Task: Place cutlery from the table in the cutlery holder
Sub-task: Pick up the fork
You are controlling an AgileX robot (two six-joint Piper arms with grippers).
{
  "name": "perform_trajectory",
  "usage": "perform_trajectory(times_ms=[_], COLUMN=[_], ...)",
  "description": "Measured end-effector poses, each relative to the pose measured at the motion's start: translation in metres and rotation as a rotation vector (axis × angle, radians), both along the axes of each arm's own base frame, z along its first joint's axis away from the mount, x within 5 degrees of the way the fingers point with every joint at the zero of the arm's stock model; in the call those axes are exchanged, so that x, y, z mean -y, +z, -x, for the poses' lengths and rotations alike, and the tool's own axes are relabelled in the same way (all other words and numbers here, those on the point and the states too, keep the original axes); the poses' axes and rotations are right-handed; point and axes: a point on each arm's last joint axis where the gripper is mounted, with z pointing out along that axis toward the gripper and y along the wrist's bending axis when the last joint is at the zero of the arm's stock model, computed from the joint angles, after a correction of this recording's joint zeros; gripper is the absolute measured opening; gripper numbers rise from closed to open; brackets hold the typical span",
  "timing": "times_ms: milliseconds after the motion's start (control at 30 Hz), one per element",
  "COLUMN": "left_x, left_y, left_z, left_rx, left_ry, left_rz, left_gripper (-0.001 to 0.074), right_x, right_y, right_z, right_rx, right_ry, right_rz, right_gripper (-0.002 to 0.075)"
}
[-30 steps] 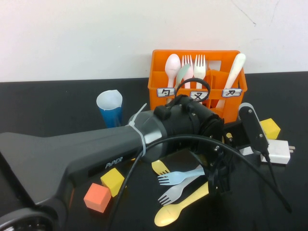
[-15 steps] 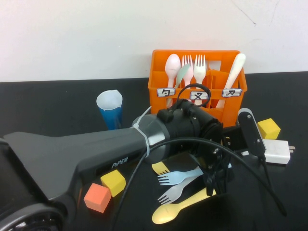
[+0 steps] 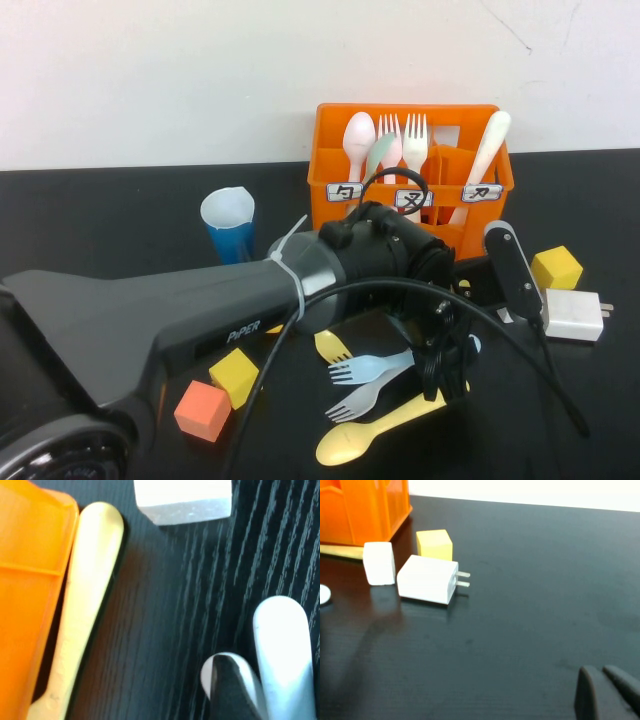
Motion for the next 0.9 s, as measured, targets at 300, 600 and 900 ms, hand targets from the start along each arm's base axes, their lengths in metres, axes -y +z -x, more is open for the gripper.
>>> perform_trajectory(times_ms=[300, 600, 900], left_x=[-0.002, -0.005, -0.007], left_y=[-0.001, 0.009, 0.018], left_z=[0.002, 0.003, 0.009], left_rx=[-0.041, -0.043, -0.090], left_ry=[0.023, 0.029, 0.106], left_rz=[-0.008, -0.006, 0.012], left_gripper=[0.0198, 0.0054, 0.0054], right_x=[0.000, 0.000, 0.000], right_y=[0.000, 0.000, 0.000], right_z=[0.000, 0.000, 0.000], right_rx=[0.000, 0.000, 0.000], right_ry=[0.000, 0.000, 0.000], right_rz=[0.000, 0.000, 0.000], right_gripper=[-0.0003, -0.0003, -0.0003])
